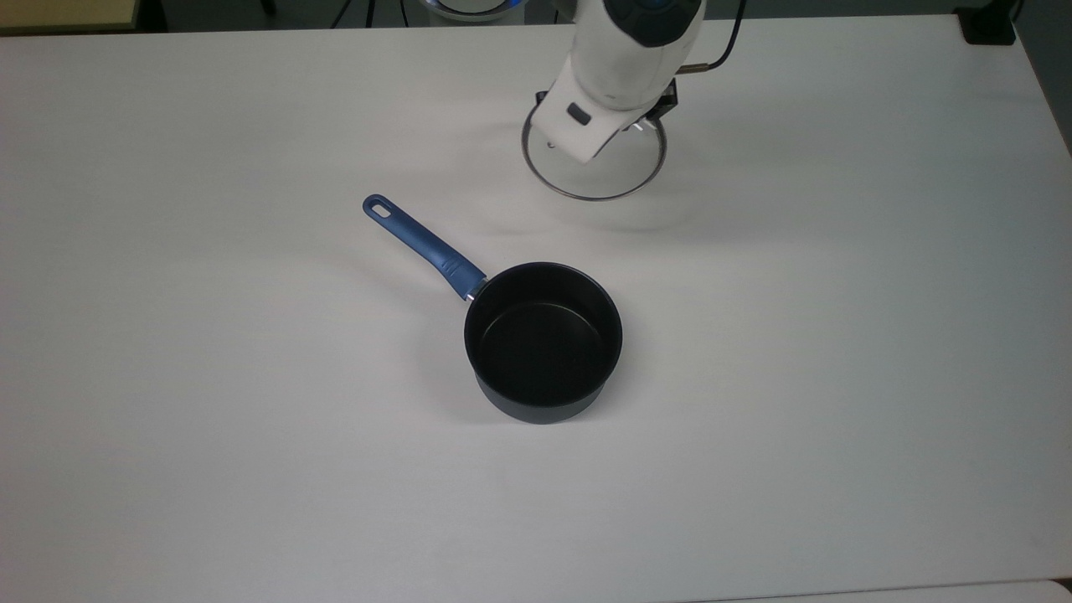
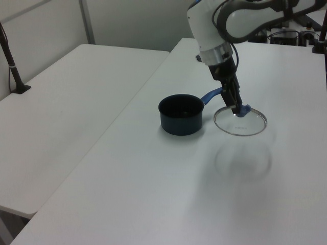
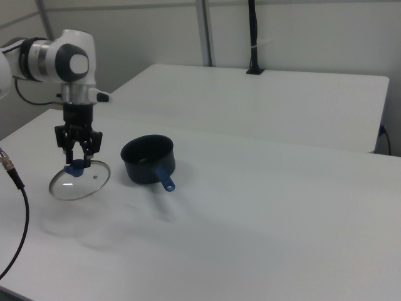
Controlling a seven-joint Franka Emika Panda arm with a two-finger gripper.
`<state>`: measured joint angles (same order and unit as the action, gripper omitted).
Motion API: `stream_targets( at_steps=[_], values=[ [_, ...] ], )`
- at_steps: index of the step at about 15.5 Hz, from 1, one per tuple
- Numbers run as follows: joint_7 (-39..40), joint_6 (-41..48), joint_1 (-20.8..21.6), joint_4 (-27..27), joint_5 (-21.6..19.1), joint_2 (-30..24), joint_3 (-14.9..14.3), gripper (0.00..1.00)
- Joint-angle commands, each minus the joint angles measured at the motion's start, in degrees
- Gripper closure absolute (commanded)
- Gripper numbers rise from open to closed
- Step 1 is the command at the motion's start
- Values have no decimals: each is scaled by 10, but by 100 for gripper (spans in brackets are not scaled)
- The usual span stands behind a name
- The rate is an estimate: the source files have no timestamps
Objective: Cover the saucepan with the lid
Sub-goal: 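Lift the glass lid and carry it toward the black saucepan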
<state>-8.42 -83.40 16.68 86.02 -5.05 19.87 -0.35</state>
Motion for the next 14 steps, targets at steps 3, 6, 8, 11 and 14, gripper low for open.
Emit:
stream_targets(
  at_steps=[3,6,8,11,14],
  values=[
    [-35,68,-16,-114,-14,72,-19,58],
    [-50,68,-33,-131,-17,77,-20,58],
    [-64,67,-52,-141,-37,82,-20,58],
    [-82,61,-66,-153,-49,90,-20,58],
    [-98,49,-70,-157,-65,99,-20,58]
  ],
)
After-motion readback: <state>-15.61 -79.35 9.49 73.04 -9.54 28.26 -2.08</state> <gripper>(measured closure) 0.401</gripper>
